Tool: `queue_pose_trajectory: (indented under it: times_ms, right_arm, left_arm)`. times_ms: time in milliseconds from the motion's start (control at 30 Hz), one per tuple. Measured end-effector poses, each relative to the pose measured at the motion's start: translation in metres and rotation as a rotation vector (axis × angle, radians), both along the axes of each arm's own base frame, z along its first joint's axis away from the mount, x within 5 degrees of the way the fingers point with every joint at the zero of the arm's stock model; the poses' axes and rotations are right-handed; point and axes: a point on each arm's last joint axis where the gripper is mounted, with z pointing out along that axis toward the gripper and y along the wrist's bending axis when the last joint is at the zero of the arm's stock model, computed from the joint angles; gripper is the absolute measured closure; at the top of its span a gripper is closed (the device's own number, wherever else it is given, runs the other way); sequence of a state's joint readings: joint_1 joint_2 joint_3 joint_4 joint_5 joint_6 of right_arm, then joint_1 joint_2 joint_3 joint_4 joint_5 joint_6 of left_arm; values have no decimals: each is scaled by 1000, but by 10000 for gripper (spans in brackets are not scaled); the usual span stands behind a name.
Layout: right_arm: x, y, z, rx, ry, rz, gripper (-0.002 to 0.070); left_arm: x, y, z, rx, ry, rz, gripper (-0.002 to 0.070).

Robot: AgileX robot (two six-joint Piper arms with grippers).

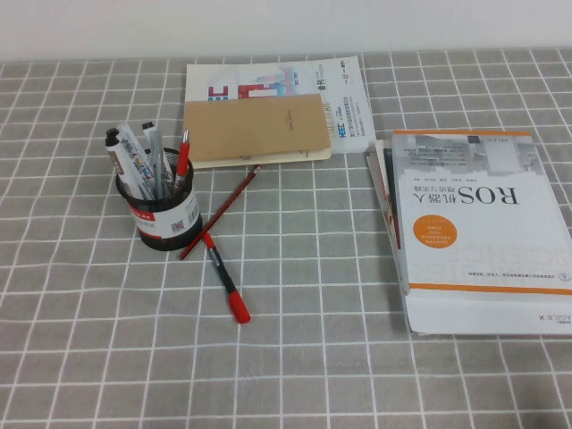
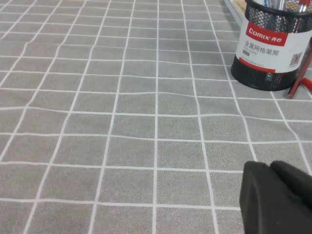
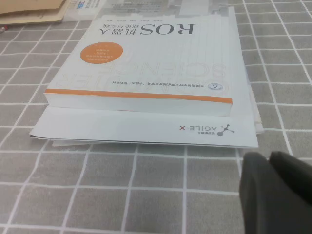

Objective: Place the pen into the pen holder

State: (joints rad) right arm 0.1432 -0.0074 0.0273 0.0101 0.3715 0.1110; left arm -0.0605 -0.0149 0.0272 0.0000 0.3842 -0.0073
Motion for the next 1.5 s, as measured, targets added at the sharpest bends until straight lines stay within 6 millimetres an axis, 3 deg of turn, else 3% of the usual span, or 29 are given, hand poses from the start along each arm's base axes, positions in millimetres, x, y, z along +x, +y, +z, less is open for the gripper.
queue_pose_trajectory:
  times_ms: [233,367,600,700,1267,1333,1500]
  right_arm:
    - [0,1,1,47,-8,3,689]
    - [1,5,6,170,-43,5,689]
    - [1,12,20,734,-57,-14,689]
    - [1,14,21,839,-40,-16,689]
    - [-1,18,20,850,9,18,689]
    - [-4,22,30,785,22,72,689]
    - [0,26,83,537,73,145,689]
  left_arm:
    - [0,0,0,0,0,0,680]
    - [0,0,0,0,0,0,680]
    - [0,0,0,0,0,0,680]
    - [0,0,0,0,0,0,680]
    - [0,0,0,0,0,0,680]
    - [0,0,0,0,0,0,680]
    - [0,0,0,0,0,0,680]
